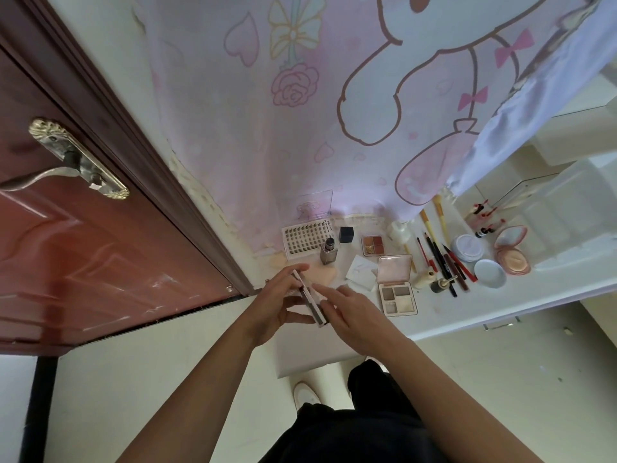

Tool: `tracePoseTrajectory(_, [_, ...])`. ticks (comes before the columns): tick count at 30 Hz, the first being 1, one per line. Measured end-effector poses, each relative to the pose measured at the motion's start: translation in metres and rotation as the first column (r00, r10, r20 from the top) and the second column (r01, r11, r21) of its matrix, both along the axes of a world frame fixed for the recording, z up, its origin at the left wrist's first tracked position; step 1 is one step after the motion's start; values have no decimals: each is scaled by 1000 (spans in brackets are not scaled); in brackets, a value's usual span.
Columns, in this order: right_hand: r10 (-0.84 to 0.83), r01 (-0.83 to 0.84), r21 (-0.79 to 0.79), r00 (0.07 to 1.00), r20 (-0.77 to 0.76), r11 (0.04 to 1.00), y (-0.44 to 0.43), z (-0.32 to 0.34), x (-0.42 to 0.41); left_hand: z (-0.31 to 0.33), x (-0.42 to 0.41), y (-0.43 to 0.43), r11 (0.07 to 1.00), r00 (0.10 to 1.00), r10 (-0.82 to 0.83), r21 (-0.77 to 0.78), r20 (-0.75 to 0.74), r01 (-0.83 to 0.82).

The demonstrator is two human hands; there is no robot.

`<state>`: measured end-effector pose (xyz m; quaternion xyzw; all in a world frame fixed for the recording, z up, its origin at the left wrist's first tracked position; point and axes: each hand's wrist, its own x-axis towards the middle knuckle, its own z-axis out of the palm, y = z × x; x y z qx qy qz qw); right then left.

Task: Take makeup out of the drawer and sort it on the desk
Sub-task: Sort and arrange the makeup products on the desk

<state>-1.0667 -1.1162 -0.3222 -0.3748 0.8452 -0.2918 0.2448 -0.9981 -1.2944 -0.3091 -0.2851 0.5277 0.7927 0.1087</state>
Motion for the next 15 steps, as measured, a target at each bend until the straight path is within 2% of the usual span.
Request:
tracePoseTrajectory(5, [-78,90,-82,988,135,993,3,7,-8,-3,-7,6,994,996,87,68,35,-89])
tracePoseTrajectory(9, [-41,57,-75,980,195,996,9,4,-10,-4,-10,6,976,986,165,141,13,-165])
tracePoseTrajectory(15, [13,-3,-54,983,181,999,8,15,-10,-6,-11,6,984,989,143,113,-40,-138])
